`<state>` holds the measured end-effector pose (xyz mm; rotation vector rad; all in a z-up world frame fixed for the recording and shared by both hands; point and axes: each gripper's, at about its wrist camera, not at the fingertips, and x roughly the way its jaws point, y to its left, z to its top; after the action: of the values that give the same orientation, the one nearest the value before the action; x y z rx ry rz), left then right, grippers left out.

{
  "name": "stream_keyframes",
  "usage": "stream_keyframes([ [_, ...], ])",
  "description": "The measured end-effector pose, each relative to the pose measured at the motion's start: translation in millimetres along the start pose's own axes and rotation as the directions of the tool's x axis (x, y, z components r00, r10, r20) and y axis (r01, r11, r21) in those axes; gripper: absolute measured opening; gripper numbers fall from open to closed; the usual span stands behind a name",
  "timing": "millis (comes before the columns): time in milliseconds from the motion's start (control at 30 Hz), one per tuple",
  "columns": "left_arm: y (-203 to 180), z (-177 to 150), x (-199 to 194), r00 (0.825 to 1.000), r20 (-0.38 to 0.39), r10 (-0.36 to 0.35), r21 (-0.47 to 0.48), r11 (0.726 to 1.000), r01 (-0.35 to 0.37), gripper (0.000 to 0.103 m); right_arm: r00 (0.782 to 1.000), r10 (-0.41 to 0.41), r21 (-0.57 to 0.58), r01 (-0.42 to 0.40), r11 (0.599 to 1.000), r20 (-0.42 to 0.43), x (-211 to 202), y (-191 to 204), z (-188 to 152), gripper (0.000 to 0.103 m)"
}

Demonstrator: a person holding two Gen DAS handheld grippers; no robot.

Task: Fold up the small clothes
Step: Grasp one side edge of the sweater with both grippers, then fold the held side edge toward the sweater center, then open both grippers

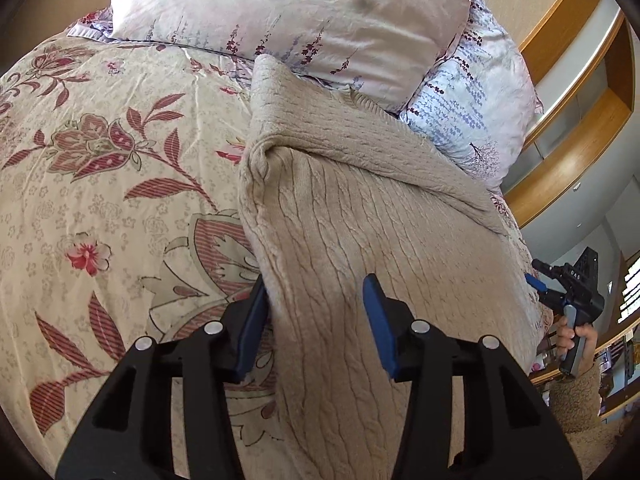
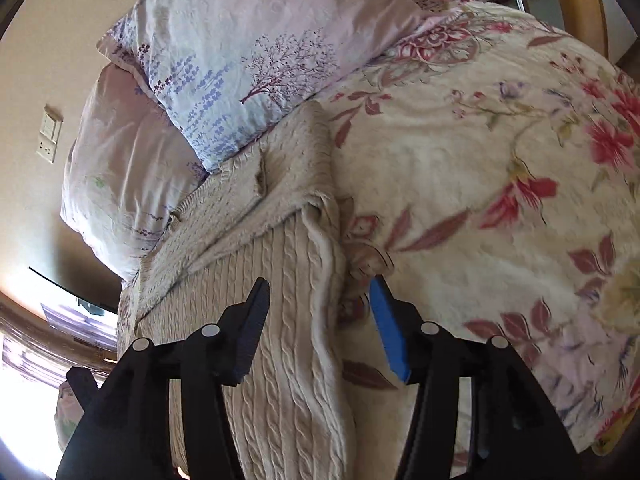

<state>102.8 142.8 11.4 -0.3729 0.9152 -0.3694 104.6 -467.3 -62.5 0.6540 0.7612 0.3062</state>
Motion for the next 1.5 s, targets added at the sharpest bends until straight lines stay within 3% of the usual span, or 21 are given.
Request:
stream_keyframes([
  [233, -8.0, -25.5, -11.4, 0.999, 0.005, -0.048, -0.006, 0.999, 0.048, 0.047, 0.994, 0.103, 0.03, -0.102, 0.994, -0.048, -10.0, -14.0, -40.6, 0.053],
  [333, -9.7, -37.7, -17.3, 0.996, 0.001, -0.087, -0.022, 0.996, 0.087, 0.043, 0.975, 0.194, 0.047, -0.19, 0.981, -0.104, -11.0, -14.5, -58.6, 0.042],
  [500, -12.2, -60.2, -27.6, 0.991, -0.011, -0.133, -0.043, 0.99, 0.133, 0.033, 0.947, 0.279, 0.052, -0.274, 0.96, -0.161, -18.7, -12.7, -92.7, 0.026],
  [600, -12.1, -71.8, -33.3, 0.989, -0.023, -0.146, -0.061, 0.988, 0.145, 0.026, 0.939, 0.299, 0.024, -0.299, 0.954, -0.171, -28.1, -11.8, -107.0, 0.019],
  [867, -15.3, -86.6, -40.7, 0.991, -0.04, -0.129, -0.045, 0.991, 0.128, 0.017, 0.942, 0.272, -0.111, -0.297, 0.948, -0.197, -38.1, 9.1, -121.0, 0.018],
  [967, -20.6, -89.5, -41.8, 0.993, -0.058, -0.102, 0.001, 0.995, 0.102, 0.014, 0.951, 0.238, -0.156, -0.271, 0.95, -0.199, -35.2, 15.8, -124.0, 0.009],
  [1100, -33.6, -92.6, -42.8, 0.995, -0.087, -0.043, 0.097, 0.994, 0.051, 0.007, 0.975, 0.201, -0.253, -0.22, 0.942, -0.098, -46.4, 32.9, -117.7, 0.008],
  [1200, -35.7, -83.8, -45.6, 0.997, -0.061, -0.047, 0.109, 0.993, 0.053, 0.006, 0.978, 0.205, -0.308, -0.187, 0.933, 0.029, -63.1, 44.3, -102.9, 0.008],
  [1367, -35.6, -50.1, -61.1, 0.997, 0.057, -0.053, 0.087, 0.995, 0.048, 0.006, 0.954, 0.199, -0.375, -0.104, 0.921, 0.224, -81.0, 59.4, -78.6, 0.008],
  [1500, -39.6, -9.9, -72.3, 0.985, 0.171, -0.03, 0.08, 0.997, 0.017, 0.006, 0.928, 0.168, -0.455, 0.002, 0.89, 0.333, -79.7, 83.4, -65.5, 0.008],
])
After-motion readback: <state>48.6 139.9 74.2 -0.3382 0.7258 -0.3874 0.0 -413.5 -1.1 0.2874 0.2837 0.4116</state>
